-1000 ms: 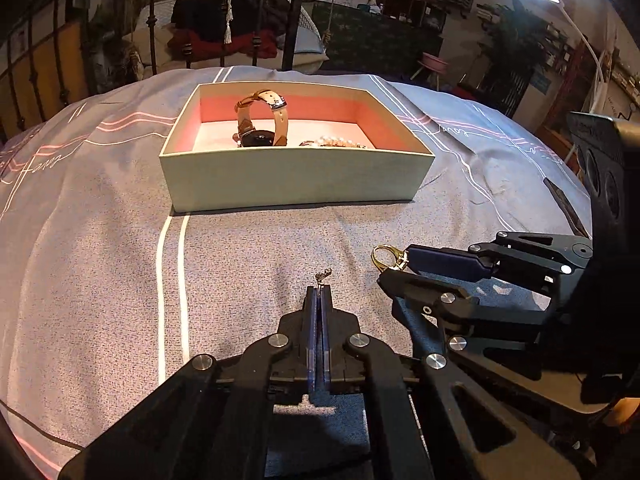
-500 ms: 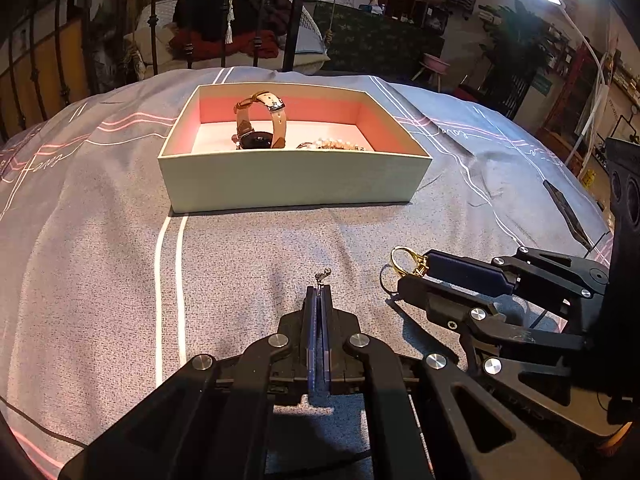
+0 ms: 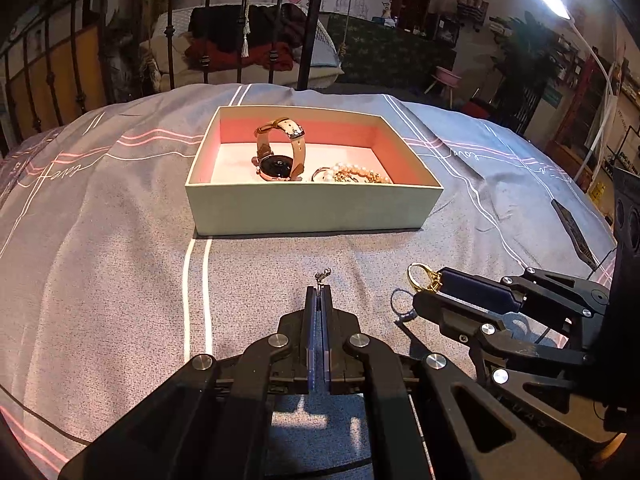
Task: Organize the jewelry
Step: 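Grasp the gold stone ring with the right tool while the left tool holds a small earring, then carry the gold ring and earring into the box and open both tools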
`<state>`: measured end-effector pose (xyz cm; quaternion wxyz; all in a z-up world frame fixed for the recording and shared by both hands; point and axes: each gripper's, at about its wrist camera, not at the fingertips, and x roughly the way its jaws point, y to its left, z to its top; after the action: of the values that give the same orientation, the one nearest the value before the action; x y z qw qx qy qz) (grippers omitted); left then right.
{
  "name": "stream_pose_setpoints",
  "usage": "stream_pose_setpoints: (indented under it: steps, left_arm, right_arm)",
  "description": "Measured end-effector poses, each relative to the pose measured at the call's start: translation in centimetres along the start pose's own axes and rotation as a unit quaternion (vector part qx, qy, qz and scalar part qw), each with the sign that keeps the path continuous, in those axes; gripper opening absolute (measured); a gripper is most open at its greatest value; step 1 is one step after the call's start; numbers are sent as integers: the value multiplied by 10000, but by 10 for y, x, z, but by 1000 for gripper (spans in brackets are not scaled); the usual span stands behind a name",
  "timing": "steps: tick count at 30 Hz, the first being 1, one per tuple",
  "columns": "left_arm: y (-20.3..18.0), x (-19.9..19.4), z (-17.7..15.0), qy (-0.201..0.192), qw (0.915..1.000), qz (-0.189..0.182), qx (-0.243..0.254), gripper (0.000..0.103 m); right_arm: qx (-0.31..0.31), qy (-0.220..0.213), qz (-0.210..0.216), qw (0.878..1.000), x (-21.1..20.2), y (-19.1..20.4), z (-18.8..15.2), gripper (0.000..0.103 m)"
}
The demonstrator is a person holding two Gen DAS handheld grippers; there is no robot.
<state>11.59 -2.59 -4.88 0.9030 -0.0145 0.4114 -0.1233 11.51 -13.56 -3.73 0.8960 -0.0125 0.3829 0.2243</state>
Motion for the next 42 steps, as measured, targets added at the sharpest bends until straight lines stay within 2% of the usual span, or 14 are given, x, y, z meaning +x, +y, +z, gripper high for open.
stream_pose_setpoints:
  steps: [11,18,28,39,42]
  left_arm:
    - [1,-2,27,-185,9998,94,76,2]
    - [-2,-3,49,-361,9990,90,250,2]
    - [11,8,76,-379,9989,236,148,2]
    - [1,30,93,-190,9982,364,438,2]
    - [5,34,95,-178,9984,384,369,2]
  right_arm:
    - [32,-126,-81,9999,-5,-10,18,24]
    - [114,-389,-246,9989,-12,-27,52,24]
    - [320,-439,-179,9984,7,-45,91,24]
    - [-24,-325,-269,9991,26,-33,117,24]
    - [-126,-347,-313,9988,30,-30,121,24]
